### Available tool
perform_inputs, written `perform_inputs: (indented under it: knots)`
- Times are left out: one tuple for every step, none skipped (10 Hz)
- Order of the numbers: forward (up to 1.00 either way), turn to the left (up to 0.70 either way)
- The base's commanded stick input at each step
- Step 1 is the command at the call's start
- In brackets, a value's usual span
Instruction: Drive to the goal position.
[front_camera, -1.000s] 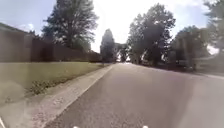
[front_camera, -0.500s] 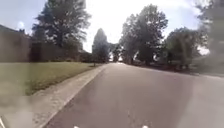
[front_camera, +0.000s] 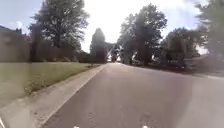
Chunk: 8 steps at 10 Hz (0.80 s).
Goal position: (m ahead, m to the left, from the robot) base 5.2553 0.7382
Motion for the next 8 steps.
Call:
perform_inputs:
  knots:
    - [1.0, 0.0]
    - [1.0, 0.0]
    - [1.0, 0.0]
    - [1.0, 0.0]
    - [1.0, 0.0]
    - [1.0, 0.0]
    - [1.0, 0.0]
    - [1.0, 0.0]
